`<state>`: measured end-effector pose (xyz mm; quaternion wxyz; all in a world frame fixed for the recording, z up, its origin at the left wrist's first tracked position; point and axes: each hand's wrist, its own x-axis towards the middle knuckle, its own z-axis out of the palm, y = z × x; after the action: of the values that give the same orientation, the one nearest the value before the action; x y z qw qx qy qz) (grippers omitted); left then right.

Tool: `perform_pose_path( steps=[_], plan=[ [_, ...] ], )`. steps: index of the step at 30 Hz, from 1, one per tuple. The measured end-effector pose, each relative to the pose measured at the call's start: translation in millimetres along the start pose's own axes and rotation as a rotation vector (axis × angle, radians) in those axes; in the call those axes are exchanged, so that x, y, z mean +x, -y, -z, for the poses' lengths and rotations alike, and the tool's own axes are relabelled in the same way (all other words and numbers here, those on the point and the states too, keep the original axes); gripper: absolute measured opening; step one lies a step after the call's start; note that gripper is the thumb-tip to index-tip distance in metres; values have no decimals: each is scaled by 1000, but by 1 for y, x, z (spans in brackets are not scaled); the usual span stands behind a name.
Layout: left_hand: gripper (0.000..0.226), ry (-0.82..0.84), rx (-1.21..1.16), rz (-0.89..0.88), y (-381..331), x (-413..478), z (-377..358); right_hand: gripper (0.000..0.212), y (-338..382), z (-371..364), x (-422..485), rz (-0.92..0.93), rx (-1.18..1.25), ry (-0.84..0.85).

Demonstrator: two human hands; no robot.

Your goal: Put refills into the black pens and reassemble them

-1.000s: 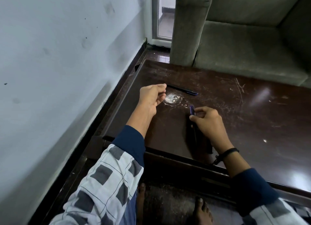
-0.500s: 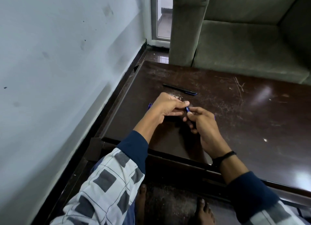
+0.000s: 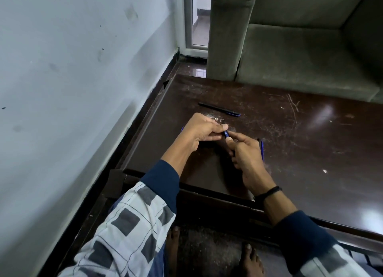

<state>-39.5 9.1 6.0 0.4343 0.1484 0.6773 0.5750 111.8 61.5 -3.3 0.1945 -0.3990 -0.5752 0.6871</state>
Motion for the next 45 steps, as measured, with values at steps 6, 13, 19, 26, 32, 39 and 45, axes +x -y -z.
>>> perform_pose_path(
  steps=[6, 13, 19, 26, 32, 39, 45],
  plan=[
    [25, -9, -12, 16, 0, 0, 0, 22, 3, 3, 1, -53, -2, 55],
    [27, -19, -48, 22, -3, -2, 4, 16, 1, 1, 4, -75, -52, 66],
    [31, -95, -79, 14, -10, -2, 19, 15, 1, 2, 7, -115, -201, 108],
    [26, -204, 378, -29, -10, 5, 22, 8, 2, 5, 17, -180, -96, 23],
    [26, -122, 899, -37, -3, -1, 0, 2, 7, 10, 18, -162, -20, -78],
    [32, -150, 1027, -106, 1, -6, -1, 5, 12, 10, 13, -142, -21, -83],
    [34, -185, 890, -182, -4, -4, 4, 3, 21, 13, 9, -52, 98, -126]
  ],
)
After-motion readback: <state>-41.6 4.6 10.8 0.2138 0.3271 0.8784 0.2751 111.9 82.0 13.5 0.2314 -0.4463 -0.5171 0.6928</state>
